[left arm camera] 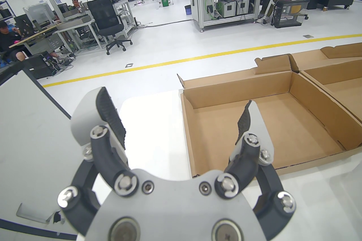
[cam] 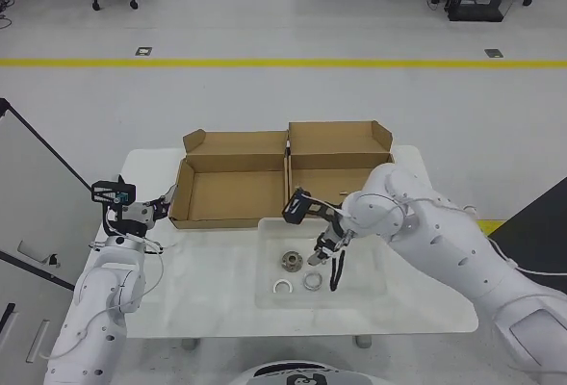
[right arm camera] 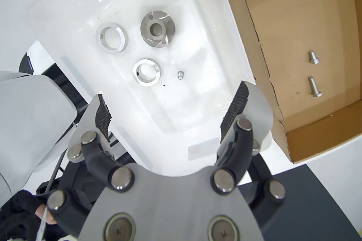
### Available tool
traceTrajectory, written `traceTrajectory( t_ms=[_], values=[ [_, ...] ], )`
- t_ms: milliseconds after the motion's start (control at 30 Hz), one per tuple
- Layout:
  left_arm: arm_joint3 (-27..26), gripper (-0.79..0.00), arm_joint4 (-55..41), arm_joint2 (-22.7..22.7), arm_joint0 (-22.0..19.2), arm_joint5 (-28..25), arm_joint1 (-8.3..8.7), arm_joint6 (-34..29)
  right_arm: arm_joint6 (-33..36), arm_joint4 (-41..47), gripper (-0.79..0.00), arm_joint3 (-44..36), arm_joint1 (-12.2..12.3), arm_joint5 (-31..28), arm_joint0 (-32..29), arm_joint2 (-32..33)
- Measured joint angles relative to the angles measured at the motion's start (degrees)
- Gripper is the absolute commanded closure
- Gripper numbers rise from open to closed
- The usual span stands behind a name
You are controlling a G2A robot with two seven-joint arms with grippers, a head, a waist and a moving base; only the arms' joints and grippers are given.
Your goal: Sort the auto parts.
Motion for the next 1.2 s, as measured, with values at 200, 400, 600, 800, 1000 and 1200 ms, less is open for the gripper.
traceTrajectory(
  t_ms=[200,400,600,800,1000,1200],
  values=[
    [0.00,-0.785,0.00,0.00,0.00,0.00,0.00,0.00,0.00,2.90,-0.508,2.95,0.11,0.76,3.15,-5.05],
    [0.00,-0.785,0.00,0.00,0.00,0.00,0.00,0.00,0.00,3.27,-0.437,6.07,-0.69,1.16,5.17,-9.51],
    [0.00,-0.785,0.00,0.00,0.00,0.00,0.00,0.00,-0.08,1.80,-0.388,10.00,-2.44,2.22,6.66,-12.79],
    [0.00,-0.785,0.00,0.00,0.00,0.00,0.00,0.00,-0.63,0.33,-0.379,13.86,-4.36,3.27,7.70,-15.36],
    [0.00,-0.785,0.00,0.00,0.00,0.00,0.00,0.00,-1.09,-0.17,-0.366,17.88,-6.06,3.54,8.45,-17.05],
    [0.00,-0.785,0.00,0.00,0.00,0.00,0.00,0.00,-1.57,0.02,-0.351,21.08,-7.41,3.30,8.79,-17.96]
  ],
)
